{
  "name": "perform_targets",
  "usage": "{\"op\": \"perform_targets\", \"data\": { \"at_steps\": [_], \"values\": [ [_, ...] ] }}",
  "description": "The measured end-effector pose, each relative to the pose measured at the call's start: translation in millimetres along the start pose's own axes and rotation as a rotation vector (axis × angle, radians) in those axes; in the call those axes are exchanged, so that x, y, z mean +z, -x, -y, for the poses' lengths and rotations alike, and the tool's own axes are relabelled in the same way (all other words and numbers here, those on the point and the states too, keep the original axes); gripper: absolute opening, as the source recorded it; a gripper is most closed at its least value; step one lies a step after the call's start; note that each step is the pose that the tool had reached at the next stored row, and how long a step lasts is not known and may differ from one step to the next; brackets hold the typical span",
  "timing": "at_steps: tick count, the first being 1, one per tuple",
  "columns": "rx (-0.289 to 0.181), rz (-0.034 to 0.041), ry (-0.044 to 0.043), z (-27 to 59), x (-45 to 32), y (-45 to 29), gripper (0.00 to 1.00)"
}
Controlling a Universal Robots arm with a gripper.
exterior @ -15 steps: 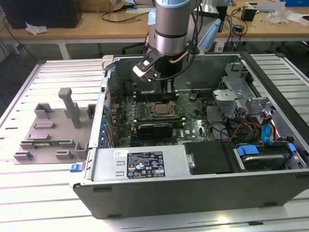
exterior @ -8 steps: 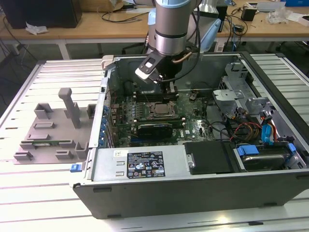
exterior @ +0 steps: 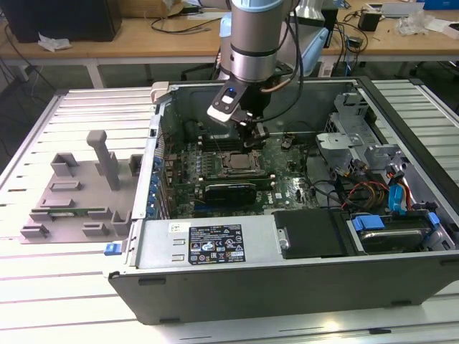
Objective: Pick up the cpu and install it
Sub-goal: 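Close the cpu cover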
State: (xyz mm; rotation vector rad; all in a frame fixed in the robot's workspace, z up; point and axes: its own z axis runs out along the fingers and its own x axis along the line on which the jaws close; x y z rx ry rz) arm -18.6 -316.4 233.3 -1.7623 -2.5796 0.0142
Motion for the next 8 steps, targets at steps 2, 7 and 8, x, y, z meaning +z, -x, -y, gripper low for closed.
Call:
{"op": "perform_targets", "data": {
  "at_steps": [2,7,8],
  "values": [
    [-0.046,0.0009,-0.0005,0.0,0.0,0.0,0.11],
    [-0.154,0.0027,-0.0014,0.0,0.2,0.0,0.11],
    [-0.186,0.0033,-0.0017,0.0,0.2,0.0,0.11]
  ]
}}
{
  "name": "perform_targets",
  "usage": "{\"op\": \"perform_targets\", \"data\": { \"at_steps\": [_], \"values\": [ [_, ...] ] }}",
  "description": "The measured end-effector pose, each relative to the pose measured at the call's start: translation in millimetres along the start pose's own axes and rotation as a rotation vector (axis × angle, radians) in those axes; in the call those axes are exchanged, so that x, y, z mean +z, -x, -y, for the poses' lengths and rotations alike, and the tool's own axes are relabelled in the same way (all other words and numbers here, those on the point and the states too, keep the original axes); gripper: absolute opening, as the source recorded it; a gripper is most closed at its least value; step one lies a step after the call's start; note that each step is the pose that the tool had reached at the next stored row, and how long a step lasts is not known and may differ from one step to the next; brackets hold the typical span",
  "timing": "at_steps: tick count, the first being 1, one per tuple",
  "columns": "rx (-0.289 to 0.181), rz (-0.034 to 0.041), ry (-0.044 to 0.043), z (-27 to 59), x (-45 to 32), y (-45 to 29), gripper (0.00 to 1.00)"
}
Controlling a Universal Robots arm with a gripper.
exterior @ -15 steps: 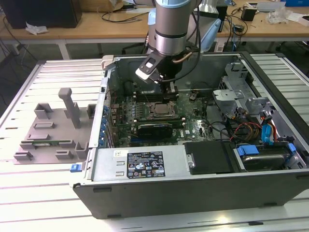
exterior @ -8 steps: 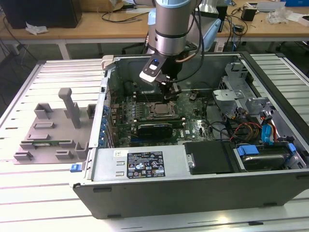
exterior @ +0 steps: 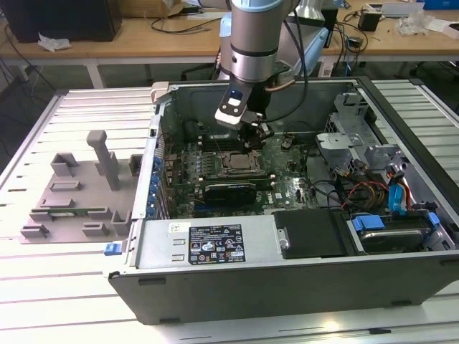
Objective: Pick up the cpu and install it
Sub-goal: 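Close the cpu cover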
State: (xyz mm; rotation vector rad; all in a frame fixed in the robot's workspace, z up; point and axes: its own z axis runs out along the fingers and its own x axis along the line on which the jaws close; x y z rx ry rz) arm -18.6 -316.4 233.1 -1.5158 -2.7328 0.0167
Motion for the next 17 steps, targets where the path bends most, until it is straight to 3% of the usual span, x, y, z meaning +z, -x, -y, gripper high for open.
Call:
{"op": "perform_targets", "data": {
  "at_steps": [12,17],
  "values": [
    [-0.294,0.0051,-0.0027,0.0,0.1,0.0,0.11],
    [-0.452,0.0079,-0.0043,0.0,0.5,0.0,0.11]
  ]
}}
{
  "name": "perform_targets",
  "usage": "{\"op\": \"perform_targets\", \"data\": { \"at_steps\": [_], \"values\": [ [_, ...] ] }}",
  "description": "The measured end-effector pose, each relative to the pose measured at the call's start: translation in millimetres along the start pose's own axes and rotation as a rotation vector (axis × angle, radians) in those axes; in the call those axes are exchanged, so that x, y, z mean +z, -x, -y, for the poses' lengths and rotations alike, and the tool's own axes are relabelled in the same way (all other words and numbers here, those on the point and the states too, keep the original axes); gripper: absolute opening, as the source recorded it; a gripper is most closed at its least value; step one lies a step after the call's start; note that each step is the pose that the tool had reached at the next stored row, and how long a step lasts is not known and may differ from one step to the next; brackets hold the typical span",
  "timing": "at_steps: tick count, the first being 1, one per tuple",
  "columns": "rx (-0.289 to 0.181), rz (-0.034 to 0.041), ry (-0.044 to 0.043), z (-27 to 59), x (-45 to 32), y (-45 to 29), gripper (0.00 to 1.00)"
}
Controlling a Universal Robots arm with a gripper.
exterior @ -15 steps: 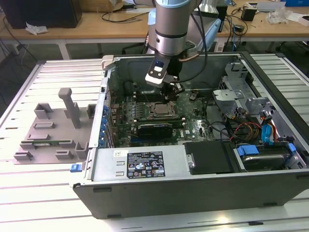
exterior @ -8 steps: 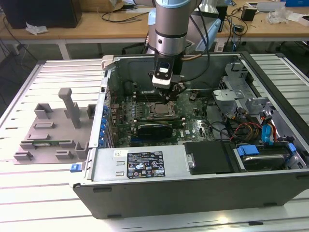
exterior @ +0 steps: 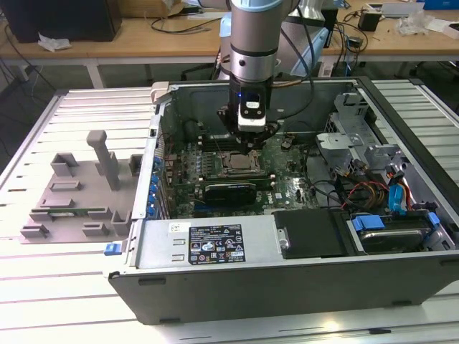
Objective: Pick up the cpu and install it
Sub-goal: 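Close the cpu cover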
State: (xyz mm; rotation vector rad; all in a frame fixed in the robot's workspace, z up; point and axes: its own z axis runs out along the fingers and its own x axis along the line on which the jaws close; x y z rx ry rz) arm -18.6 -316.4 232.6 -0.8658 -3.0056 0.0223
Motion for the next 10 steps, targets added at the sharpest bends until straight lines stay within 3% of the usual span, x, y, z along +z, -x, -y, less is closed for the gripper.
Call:
{"op": "perform_targets", "data": {
  "at_steps": [2,10],
  "values": [
    [-0.07,0.0012,-0.0006,0.0,0.4,0.0,0.11],
    [-0.261,0.0046,-0.0023,0.0,1.6,0.0,0.11]
  ]
}}
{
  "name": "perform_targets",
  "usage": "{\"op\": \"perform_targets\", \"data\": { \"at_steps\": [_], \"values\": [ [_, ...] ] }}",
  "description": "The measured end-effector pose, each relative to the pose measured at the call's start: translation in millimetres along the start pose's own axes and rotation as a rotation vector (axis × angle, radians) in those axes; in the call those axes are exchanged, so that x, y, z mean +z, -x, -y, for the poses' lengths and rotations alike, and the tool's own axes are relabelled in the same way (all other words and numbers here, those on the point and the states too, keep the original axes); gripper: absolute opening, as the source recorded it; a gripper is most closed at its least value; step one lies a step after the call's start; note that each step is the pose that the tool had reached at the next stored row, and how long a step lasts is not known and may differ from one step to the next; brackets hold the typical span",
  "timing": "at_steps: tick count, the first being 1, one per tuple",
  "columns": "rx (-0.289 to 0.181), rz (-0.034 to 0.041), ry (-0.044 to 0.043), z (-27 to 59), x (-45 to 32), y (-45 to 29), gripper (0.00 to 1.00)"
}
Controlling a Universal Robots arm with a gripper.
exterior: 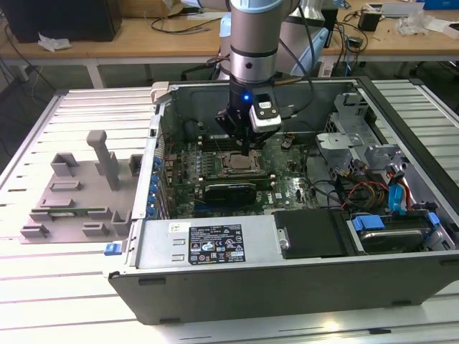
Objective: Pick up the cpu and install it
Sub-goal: 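Close the cpu cover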
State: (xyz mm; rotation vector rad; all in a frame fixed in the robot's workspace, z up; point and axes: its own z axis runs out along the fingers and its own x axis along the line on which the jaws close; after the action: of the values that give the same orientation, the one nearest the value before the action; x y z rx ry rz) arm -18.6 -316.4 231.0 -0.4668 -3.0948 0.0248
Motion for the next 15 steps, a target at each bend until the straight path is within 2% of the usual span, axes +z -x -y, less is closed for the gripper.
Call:
{"op": "perform_targets", "data": {
  "at_steps": [2,10,13,15],
  "values": [
    [-0.069,0.0011,-0.0007,0.0,0.3,0.0,0.11],
    [-0.251,0.0043,-0.0023,0.0,0.8,0.0,0.11],
    [-0.343,0.0059,-0.0031,0.0,1.0,0.0,0.11],
    [-0.354,0.0061,-0.0033,0.0,1.0,0.0,0.11]
  ]
}}
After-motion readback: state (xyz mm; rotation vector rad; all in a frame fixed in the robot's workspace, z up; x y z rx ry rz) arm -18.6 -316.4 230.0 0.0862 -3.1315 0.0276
